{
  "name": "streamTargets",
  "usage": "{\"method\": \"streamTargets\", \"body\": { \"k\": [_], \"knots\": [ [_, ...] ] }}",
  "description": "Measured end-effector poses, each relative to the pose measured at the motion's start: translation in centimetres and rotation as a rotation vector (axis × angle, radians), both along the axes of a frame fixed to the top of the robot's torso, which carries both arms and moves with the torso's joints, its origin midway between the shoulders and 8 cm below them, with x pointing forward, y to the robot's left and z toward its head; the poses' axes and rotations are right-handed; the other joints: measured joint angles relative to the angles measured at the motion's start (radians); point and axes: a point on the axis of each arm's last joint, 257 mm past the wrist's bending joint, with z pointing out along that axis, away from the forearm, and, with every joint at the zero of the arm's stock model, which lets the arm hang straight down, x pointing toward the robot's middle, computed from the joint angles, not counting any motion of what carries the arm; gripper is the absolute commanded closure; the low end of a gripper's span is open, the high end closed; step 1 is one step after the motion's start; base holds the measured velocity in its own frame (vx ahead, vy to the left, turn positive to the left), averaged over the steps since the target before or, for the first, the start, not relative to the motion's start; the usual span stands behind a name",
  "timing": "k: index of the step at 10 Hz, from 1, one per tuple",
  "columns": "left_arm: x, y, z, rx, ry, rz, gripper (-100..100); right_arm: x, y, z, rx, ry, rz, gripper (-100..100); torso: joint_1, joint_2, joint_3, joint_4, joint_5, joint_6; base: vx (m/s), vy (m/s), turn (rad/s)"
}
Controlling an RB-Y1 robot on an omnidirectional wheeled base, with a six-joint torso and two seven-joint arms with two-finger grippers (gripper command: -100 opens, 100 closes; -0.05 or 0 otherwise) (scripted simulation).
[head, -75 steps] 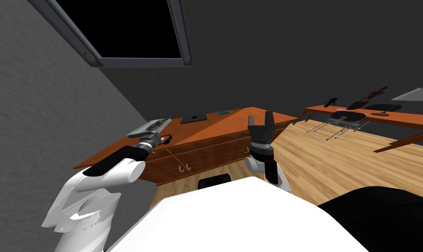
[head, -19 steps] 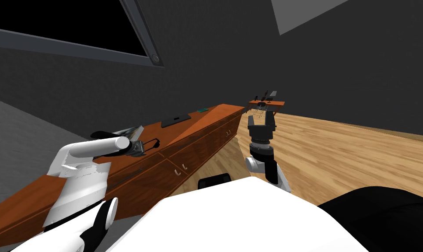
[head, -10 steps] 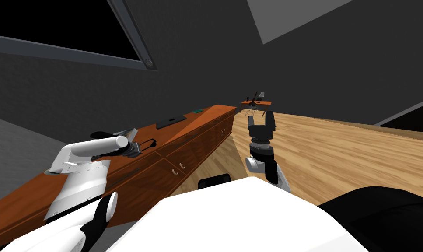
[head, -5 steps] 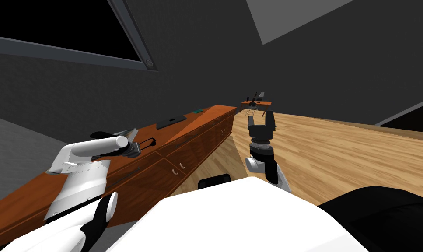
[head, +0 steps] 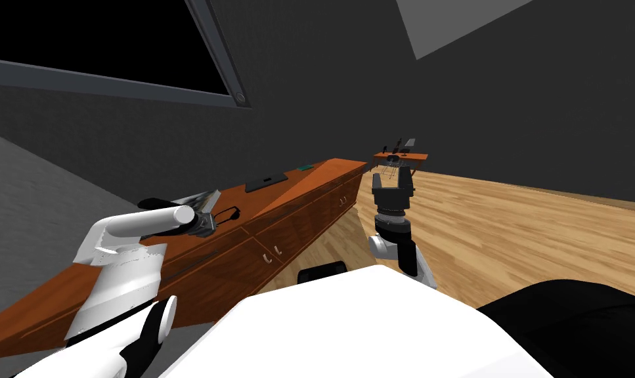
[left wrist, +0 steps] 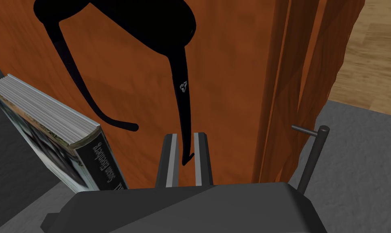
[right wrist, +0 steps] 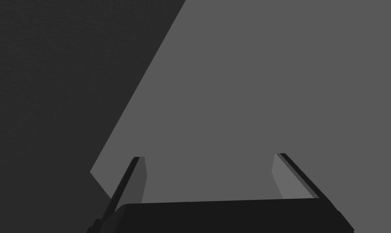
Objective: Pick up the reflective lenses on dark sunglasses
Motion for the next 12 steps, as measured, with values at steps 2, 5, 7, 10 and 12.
{"method": "streamTargets", "body": {
  "k": [2,5,7,10,12],
  "knots": [
    [-0.2,-1.5,0.2,-0.006,-0.001,-0.036,100,0.0,0.0,0.0,0.000,0.000,0.000,0,0.000,0.001,0.001,0.000,0.000,-0.002,0.138,0.003,0.221],
    [-0.8,-3.5,0.3,-0.010,0.002,-0.080,100,0.0,0.0,0.0,0.000,0.000,0.000,0,0.000,0.002,0.001,0.000,0.000,-0.001,0.095,0.010,0.126],
    [-1.2,-4.9,0.2,-0.016,0.005,-0.116,100,0.0,0.0,0.0,0.000,0.000,0.000,0,0.001,0.001,0.001,0.000,0.000,-0.002,0.074,-0.004,0.117],
    [-1.8,-6.8,0.3,-0.016,0.004,-0.160,100,0.0,0.0,0.0,0.000,0.000,0.000,0,0.000,0.001,0.001,0.000,0.000,-0.002,0.090,-0.004,0.143],
    [-2.0,-8.1,0.3,-0.017,0.003,-0.190,100,0.0,0.0,0.0,0.000,0.000,0.000,0,0.000,0.002,0.001,0.000,0.001,-0.003,0.107,-0.007,0.222]
  ]
}}
